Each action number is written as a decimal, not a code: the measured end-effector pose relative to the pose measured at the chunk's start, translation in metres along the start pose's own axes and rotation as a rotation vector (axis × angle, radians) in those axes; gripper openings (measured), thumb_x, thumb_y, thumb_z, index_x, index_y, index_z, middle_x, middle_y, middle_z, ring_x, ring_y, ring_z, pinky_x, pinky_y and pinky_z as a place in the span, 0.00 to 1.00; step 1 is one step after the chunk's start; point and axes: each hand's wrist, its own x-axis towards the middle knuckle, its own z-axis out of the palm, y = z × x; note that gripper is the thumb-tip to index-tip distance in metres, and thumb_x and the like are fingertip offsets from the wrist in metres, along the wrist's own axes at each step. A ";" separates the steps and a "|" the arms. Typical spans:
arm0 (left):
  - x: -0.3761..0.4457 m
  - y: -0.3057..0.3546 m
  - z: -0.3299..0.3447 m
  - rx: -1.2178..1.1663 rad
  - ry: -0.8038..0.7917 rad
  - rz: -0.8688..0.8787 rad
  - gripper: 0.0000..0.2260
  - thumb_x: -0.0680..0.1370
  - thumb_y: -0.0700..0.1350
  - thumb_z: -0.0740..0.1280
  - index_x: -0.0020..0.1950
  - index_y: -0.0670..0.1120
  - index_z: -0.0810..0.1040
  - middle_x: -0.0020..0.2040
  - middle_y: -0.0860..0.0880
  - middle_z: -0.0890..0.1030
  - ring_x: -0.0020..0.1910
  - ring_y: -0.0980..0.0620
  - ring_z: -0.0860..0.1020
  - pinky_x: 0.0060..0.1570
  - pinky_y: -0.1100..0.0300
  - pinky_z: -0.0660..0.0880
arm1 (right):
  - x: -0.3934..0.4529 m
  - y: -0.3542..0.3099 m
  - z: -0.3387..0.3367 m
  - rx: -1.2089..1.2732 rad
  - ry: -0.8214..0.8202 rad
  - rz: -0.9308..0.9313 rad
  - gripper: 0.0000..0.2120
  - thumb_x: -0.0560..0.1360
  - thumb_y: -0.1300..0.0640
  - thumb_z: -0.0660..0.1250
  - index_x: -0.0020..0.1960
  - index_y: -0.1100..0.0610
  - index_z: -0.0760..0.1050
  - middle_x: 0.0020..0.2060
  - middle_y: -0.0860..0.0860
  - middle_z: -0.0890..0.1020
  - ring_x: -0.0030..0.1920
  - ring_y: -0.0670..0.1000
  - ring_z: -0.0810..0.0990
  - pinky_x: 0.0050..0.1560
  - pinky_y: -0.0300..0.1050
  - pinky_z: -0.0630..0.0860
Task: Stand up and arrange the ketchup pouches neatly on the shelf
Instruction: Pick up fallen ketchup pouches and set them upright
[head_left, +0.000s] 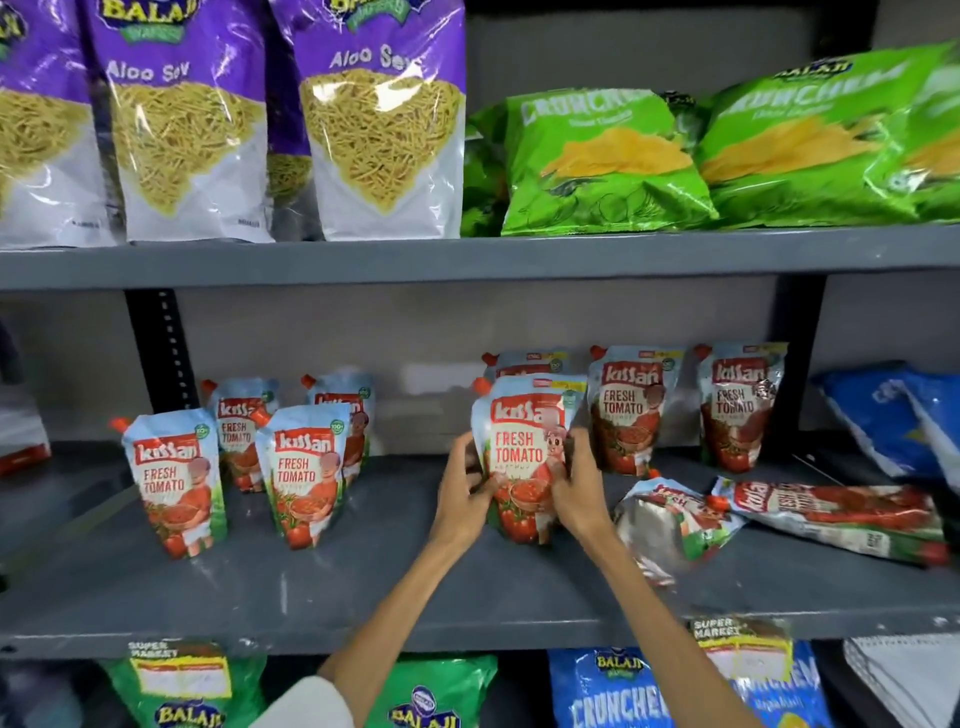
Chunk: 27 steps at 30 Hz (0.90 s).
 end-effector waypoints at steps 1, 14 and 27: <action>-0.001 -0.007 0.000 -0.010 -0.023 -0.016 0.24 0.78 0.37 0.70 0.71 0.49 0.66 0.62 0.45 0.78 0.60 0.51 0.80 0.47 0.65 0.81 | -0.001 0.008 0.002 -0.021 0.009 0.017 0.11 0.81 0.62 0.58 0.63 0.58 0.65 0.56 0.52 0.80 0.53 0.51 0.82 0.46 0.39 0.79; -0.032 0.010 0.025 0.086 0.268 0.235 0.13 0.77 0.42 0.70 0.60 0.51 0.73 0.53 0.53 0.79 0.49 0.53 0.79 0.46 0.58 0.79 | -0.011 -0.035 -0.059 -0.261 0.243 -0.044 0.06 0.79 0.61 0.64 0.55 0.59 0.73 0.44 0.51 0.82 0.41 0.46 0.81 0.41 0.30 0.77; -0.003 0.069 0.135 0.298 -0.348 -0.436 0.25 0.78 0.62 0.61 0.48 0.39 0.81 0.46 0.39 0.83 0.52 0.40 0.82 0.44 0.57 0.69 | -0.002 0.035 -0.178 -0.627 -0.257 0.873 0.33 0.77 0.34 0.53 0.61 0.62 0.75 0.45 0.60 0.85 0.31 0.56 0.80 0.32 0.44 0.77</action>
